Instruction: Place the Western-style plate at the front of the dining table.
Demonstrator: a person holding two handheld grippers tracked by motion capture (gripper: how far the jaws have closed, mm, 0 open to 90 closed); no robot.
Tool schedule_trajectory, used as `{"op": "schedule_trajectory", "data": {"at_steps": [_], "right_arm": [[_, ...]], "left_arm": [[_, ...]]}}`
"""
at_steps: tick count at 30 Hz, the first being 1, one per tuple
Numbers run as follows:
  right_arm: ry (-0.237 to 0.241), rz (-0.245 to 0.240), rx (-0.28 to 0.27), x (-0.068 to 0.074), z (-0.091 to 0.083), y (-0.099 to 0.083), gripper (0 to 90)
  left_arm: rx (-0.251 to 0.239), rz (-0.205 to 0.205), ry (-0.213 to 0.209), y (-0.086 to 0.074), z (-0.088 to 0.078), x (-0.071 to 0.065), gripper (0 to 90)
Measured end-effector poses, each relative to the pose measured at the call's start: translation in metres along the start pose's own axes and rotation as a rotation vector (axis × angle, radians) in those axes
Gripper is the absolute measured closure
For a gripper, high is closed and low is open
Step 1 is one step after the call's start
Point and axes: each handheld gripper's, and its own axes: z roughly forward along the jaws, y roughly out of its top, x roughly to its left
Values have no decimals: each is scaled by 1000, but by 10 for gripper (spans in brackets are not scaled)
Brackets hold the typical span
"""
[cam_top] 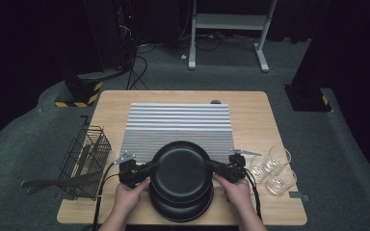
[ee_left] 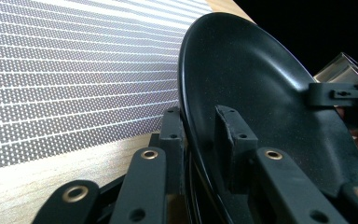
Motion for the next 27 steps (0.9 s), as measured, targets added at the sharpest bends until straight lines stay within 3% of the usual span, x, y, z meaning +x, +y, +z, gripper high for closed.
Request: {"op": "schedule_trajectory", "data": {"at_steps": [5, 9, 13, 19, 22, 23, 25, 27], "right_arm": [[4, -57, -10, 7, -6, -12, 542], [-12, -69, -24, 10, -11, -22, 603], [-18, -51, -26, 13, -12, -28, 594], [-37, -121, -34, 20, -5, -31, 559], [-94, -162, -33, 25, -3, -32, 657], [-84, -153, -36, 23, -4, -32, 672], [-81, -140, -41, 22, -4, -32, 677], [-88, -143, -45, 23, -4, -33, 678]], "left_arm": [[2, -1, 4, 0, 0, -1, 737], [-1, 0, 4, -1, 0, -1, 737], [-4, -3, 3, -1, 0, -1, 737], [-3, -3, 2, -1, 0, -1, 737], [0, -2, 2, -1, 0, -1, 737], [2, 5, 6, 0, -1, -2, 736], [18, 9, 12, 0, 0, -3, 721], [51, 13, 28, 1, 1, -4, 622]]}}
